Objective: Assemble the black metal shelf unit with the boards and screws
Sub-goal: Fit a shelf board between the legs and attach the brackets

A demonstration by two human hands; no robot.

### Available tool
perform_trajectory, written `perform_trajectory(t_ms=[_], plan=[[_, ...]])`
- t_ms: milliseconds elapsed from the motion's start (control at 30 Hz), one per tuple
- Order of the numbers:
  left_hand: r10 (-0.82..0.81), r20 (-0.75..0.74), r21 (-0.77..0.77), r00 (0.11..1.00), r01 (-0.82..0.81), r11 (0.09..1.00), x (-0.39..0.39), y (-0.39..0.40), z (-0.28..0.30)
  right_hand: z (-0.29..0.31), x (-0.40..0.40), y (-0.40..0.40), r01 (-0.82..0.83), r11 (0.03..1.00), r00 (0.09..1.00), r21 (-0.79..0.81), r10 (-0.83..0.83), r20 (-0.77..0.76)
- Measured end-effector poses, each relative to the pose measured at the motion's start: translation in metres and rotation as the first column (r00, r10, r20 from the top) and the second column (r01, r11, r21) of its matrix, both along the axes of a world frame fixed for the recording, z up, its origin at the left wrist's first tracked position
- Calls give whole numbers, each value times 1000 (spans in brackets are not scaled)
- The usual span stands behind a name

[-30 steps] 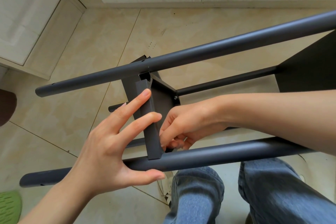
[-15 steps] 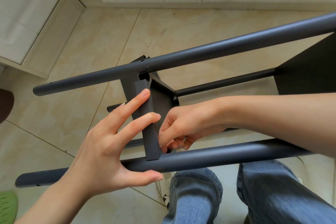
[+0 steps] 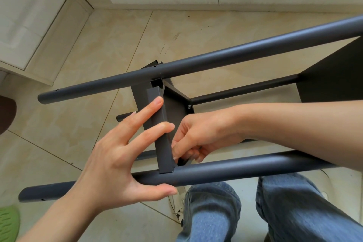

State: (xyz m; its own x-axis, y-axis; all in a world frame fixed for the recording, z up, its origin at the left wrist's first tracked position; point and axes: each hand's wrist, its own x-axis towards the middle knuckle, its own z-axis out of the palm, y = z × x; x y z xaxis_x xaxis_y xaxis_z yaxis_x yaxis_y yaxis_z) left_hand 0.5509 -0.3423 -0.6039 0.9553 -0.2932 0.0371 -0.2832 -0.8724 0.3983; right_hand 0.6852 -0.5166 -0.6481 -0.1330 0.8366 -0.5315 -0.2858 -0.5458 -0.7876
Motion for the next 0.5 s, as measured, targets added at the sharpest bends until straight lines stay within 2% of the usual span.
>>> perform_trajectory(t_ms=[367,500], plan=[[-18,15,11,1000,18,1000,4,2,1,4,6,-3,63,995,994,-73,-57,93],[-15,4,-15,1000,15,1000,7,3,-1,13,12,-16,162,980,958,-114,-128,258]])
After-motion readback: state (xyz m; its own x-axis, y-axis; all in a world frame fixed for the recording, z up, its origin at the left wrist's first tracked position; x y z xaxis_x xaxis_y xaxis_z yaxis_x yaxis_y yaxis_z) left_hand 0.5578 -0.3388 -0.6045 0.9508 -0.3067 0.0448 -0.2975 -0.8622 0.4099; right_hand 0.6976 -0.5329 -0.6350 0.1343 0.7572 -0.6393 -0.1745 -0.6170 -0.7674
